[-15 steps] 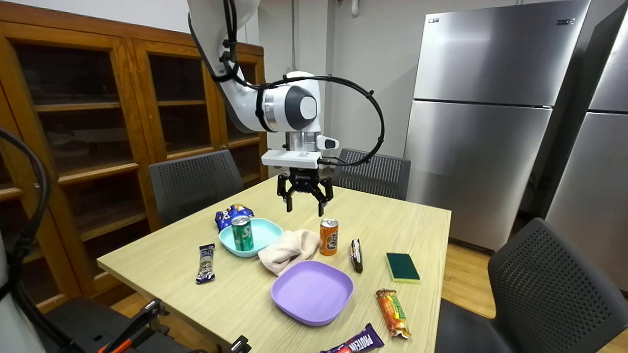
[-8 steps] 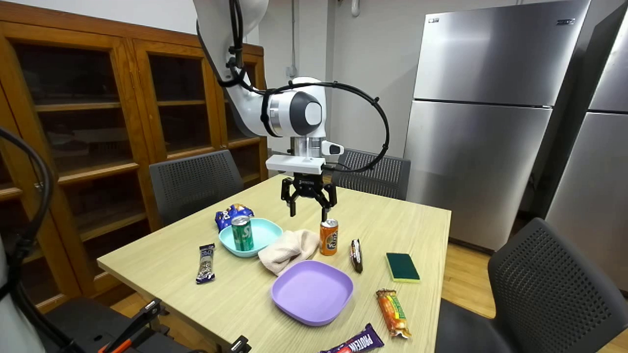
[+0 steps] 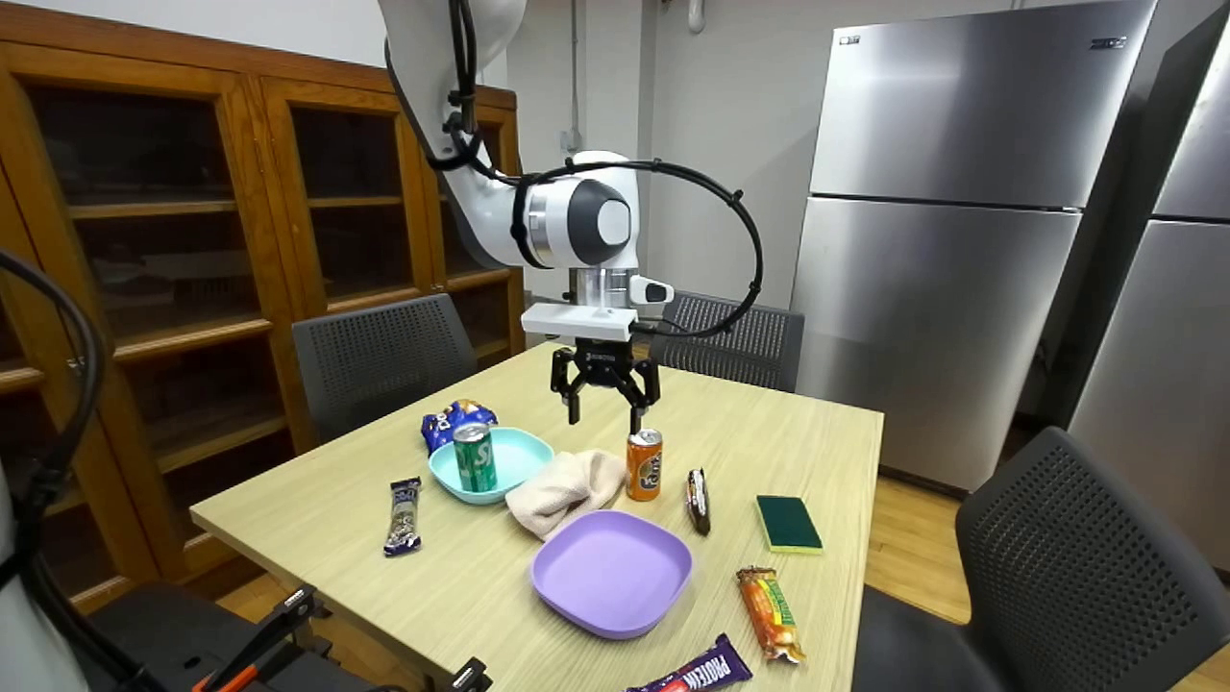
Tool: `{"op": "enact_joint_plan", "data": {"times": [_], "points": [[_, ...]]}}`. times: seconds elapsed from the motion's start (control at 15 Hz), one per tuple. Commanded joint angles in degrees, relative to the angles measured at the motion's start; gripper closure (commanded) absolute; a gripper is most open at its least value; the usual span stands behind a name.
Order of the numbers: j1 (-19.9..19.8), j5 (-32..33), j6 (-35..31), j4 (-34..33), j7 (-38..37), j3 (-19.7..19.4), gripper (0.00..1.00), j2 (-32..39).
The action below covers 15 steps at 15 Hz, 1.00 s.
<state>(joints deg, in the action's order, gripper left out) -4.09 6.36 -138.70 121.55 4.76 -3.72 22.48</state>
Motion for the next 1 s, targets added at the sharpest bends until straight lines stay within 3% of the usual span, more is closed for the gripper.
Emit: {"op": "enact_joint_plan", "data": {"times": [0.0,0.4,0.93], "points": [[0.0,0.0,0.2,-0.1,0.0,0.0,0.0,0.0],[-0.7,-0.9,-1.3,-3.5,0.5,0.0,0.0,2.3],[-3.8,-5.1,-2.9,-14.3,4.1,1.4,0.0,10.6]]}}
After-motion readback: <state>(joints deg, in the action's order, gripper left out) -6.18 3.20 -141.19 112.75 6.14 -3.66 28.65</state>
